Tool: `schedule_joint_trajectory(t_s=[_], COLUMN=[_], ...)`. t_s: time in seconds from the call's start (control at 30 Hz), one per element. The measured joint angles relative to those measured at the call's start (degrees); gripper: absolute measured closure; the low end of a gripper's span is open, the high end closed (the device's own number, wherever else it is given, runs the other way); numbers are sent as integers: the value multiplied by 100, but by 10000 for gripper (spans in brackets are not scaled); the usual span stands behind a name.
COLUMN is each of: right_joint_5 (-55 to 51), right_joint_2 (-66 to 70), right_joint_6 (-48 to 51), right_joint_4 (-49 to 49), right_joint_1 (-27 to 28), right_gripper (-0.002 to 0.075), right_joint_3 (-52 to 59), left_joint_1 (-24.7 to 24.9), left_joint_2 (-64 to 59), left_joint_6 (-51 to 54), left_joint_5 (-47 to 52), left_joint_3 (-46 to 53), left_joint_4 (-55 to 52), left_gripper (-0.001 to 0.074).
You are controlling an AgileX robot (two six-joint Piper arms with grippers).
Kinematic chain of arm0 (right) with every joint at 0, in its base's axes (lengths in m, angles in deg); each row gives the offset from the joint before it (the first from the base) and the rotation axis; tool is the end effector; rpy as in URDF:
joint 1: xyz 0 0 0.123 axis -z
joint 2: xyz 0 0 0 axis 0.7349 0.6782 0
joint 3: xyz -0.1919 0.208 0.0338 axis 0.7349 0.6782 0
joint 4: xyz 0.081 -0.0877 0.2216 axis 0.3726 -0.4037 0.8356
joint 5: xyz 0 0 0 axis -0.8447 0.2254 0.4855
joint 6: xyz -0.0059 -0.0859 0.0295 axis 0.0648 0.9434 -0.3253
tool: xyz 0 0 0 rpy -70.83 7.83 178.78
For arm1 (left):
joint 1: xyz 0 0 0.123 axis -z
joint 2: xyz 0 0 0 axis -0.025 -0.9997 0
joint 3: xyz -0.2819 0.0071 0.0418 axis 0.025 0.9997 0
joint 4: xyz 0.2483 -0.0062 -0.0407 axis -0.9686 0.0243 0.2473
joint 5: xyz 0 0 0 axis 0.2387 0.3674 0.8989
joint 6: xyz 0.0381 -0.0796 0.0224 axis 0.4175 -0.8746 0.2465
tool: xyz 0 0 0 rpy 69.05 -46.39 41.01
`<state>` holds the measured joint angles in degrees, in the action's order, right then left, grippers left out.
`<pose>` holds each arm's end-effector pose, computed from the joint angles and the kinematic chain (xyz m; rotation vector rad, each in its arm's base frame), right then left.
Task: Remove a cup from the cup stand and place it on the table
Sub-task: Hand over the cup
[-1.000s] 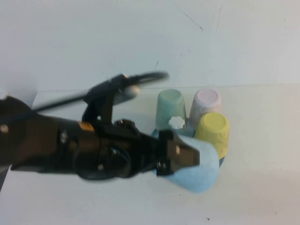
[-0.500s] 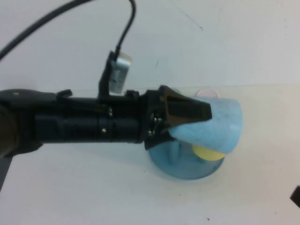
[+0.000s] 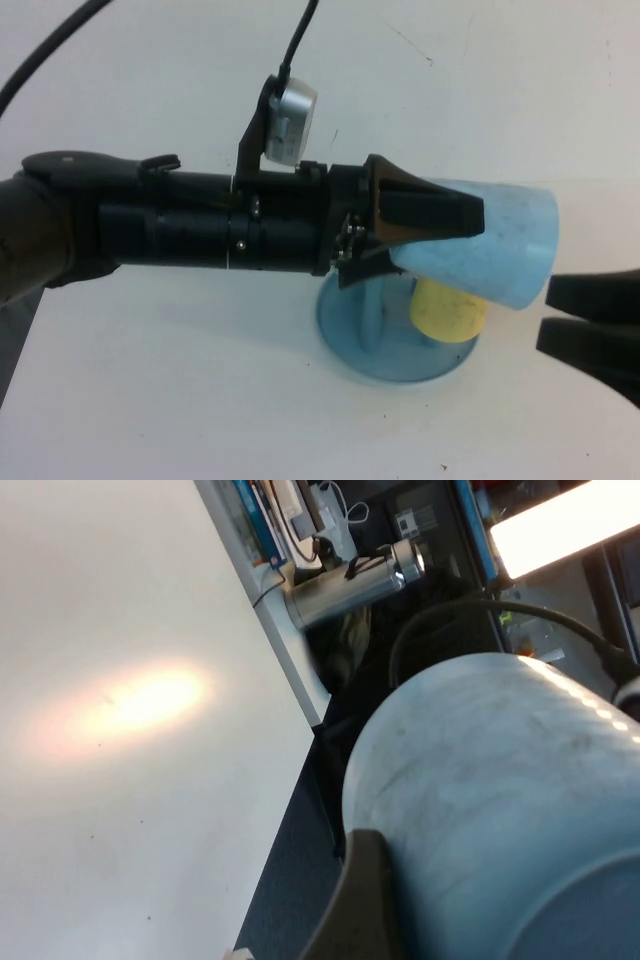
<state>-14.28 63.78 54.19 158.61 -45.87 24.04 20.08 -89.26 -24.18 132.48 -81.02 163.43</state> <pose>0.1706 0.0781 0.2694 -0.7393 1.6539 1.0252 0.2660 -0.1923 0.3213 0.3457 2.0777 -1.8634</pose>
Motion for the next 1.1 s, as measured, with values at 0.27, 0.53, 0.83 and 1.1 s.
schedule_joint_trajectory(t_s=[0.27, 0.53, 0.83, 1.1], right_joint_5=[-129, -142, -14, -41], right_joint_2=[922, 1238, 1300, 1300], right_joint_6=[85, 167, 116, 55], right_joint_4=[-11, -19, 6, 41], right_joint_1=[-142, -865, -1124, -1151], right_gripper=[298, 320, 650, 677], right_joint_3=[-837, -1501, -1665, -1666], left_joint_1=[-13, -13, -13, -2], left_joint_2=[0, 0, 0, 0], left_joint_6=[0, 25, 73, 139], left_joint_5=[-78, -77, -96, -187], left_joint_3=[-103, -103, -115, -115], left_joint_4=[38, 38, 149, 160], left_gripper=[168, 168, 168, 168])
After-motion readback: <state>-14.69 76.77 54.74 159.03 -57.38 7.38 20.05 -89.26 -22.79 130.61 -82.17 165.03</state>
